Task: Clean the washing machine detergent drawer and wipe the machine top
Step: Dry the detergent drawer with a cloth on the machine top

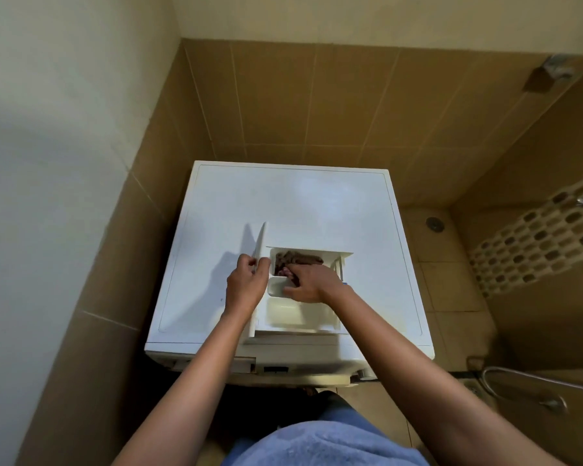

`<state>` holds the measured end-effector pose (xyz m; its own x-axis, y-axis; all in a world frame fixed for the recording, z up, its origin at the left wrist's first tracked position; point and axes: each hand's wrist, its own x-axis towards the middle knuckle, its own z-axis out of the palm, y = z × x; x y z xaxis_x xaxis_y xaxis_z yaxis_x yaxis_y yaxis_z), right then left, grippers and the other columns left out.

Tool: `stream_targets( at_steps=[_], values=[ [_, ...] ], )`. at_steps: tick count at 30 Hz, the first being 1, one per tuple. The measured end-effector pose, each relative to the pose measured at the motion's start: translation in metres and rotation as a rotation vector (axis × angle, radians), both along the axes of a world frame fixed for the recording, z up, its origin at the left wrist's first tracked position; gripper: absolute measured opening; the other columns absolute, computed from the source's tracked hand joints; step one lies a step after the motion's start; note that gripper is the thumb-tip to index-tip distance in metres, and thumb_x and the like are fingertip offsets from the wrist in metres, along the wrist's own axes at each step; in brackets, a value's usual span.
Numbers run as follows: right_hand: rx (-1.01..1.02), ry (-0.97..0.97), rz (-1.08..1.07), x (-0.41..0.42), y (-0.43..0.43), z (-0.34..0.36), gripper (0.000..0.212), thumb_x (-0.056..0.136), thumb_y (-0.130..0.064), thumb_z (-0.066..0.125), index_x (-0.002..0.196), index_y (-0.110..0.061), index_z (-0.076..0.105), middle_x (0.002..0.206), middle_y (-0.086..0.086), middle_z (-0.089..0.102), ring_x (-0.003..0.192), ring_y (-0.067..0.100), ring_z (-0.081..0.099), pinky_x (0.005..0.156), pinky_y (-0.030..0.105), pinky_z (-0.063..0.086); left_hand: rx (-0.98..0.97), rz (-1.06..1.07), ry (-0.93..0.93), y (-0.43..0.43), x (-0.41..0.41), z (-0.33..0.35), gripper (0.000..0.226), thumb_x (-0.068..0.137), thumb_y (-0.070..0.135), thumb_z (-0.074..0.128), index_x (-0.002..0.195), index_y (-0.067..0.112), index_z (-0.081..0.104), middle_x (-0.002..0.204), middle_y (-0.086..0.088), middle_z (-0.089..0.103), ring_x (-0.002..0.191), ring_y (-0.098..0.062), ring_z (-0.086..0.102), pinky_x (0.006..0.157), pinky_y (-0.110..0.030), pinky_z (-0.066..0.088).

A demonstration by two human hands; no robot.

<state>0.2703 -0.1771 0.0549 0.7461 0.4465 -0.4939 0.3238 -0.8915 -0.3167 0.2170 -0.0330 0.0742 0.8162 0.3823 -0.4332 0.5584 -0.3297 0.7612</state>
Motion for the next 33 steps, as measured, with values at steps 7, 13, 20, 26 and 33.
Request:
stream_targets(
  at_steps=[7, 13, 20, 26, 33],
  values=[
    [-0.077, 0.128, 0.185, 0.028, 0.009, 0.007, 0.027, 0.086, -0.017, 0.048, 0.110, -0.014, 0.060, 0.100, 0.009, 0.064, 0.097, 0.030, 0.059, 0.071, 0.030, 0.038, 0.150, -0.042, 0.013, -0.011, 0.025, -0.005, 0.052, 0.096, 0.057, 0.038, 0.109, 0.007, 0.035, 0.109, -0.018, 0.057, 0.099, -0.037, 0.058, 0.078, -0.039, 0.048],
    [0.225, 0.095, 0.050, 0.026, -0.002, -0.002, 0.040, 0.077, -0.005, 0.060, 0.112, -0.024, 0.068, 0.094, -0.001, 0.066, 0.087, 0.019, 0.056, 0.075, 0.028, 0.043, 0.141, 0.002, 0.014, -0.013, 0.028, -0.008, 0.053, 0.099, 0.053, 0.034, 0.117, 0.003, 0.034, 0.114, -0.022, 0.057, 0.098, -0.037, 0.058, 0.070, -0.035, 0.043],
    [0.094, -0.110, -0.216, 0.006, -0.012, -0.001, 0.025, 0.079, -0.039, 0.069, 0.087, -0.017, 0.060, 0.091, 0.001, 0.064, 0.087, 0.022, 0.058, 0.065, 0.028, 0.039, 0.083, -0.022, -0.023, -0.007, 0.026, -0.016, 0.048, 0.097, 0.057, 0.032, 0.133, 0.026, 0.034, 0.117, -0.017, 0.058, 0.107, -0.035, 0.055, 0.089, -0.042, 0.046],
    [-0.064, 0.043, -0.178, 0.015, 0.013, 0.013, 0.009, 0.087, -0.009, 0.049, 0.095, -0.012, 0.052, 0.109, 0.011, 0.062, 0.102, 0.029, 0.059, 0.071, 0.029, 0.041, 0.104, -0.039, -0.030, -0.008, 0.026, -0.014, 0.044, 0.099, 0.054, 0.030, 0.134, 0.028, 0.037, 0.122, -0.012, 0.057, 0.108, -0.032, 0.054, 0.085, -0.037, 0.041],
    [0.254, 0.036, -0.185, 0.012, 0.024, 0.003, 0.011, 0.076, -0.005, 0.060, 0.087, -0.005, 0.063, 0.089, 0.013, 0.066, 0.084, 0.031, 0.061, 0.062, 0.028, 0.039, 0.146, -0.029, -0.025, -0.010, 0.027, -0.014, 0.043, 0.099, 0.054, 0.028, 0.133, 0.029, 0.037, 0.118, -0.014, 0.059, 0.103, -0.033, 0.057, 0.087, -0.040, 0.046]
  ],
)
